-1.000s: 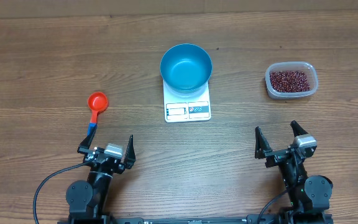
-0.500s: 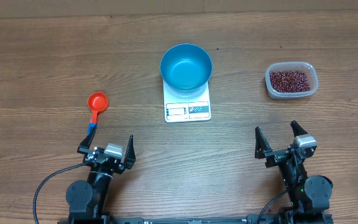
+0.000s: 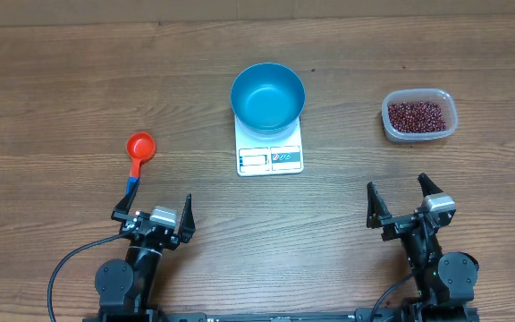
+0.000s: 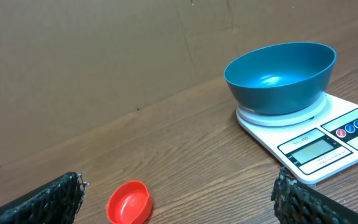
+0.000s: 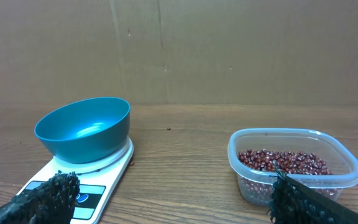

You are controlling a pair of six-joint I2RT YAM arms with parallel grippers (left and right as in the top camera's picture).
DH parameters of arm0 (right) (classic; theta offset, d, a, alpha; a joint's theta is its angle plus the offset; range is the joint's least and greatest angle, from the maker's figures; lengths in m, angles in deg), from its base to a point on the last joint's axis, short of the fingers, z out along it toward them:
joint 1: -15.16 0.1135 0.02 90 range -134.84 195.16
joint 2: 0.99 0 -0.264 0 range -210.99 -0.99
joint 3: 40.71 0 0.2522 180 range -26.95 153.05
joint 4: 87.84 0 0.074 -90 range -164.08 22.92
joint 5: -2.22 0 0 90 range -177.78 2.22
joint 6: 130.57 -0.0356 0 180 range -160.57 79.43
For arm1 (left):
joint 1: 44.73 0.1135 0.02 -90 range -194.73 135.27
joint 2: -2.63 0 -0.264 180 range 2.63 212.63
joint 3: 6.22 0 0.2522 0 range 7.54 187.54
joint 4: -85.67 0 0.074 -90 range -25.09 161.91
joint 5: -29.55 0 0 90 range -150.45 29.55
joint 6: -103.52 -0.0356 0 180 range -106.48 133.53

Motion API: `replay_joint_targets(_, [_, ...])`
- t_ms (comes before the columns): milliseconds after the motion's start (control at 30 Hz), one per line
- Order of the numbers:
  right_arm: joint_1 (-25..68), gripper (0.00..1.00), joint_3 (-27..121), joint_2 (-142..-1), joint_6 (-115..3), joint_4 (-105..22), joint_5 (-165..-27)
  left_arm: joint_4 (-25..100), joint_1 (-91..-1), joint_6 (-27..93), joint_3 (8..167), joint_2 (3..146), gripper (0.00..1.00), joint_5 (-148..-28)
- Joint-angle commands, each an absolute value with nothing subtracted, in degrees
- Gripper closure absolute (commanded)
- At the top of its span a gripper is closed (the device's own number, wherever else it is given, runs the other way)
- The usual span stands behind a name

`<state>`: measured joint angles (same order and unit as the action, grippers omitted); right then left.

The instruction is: Scoop item into bowl and weigh 150g on scale

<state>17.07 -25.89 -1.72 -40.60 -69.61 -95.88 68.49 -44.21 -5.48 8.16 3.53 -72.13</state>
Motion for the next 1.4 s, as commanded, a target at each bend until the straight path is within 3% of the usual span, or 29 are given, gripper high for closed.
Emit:
replay_joint_targets(0, [16.9, 0.0, -26.5, -1.1, -41.0, -69.9, -95.3, 68.5, -43.9, -4.5, 7.8, 2.9, 0.0, -71.6])
replay_joint_targets(1067, [16.9, 0.0, -26.5, -1.1, -41.0, -69.9, -95.3, 69.1, -43.9, -4.3, 7.8, 2.9, 0.01, -72.2])
replay_joint_targets(1367, [16.9, 0.0, -26.5, -1.1, -41.0, -69.9, -95.3, 69.6, -43.9, 7.5, 12.3, 3.8, 0.0, -72.7])
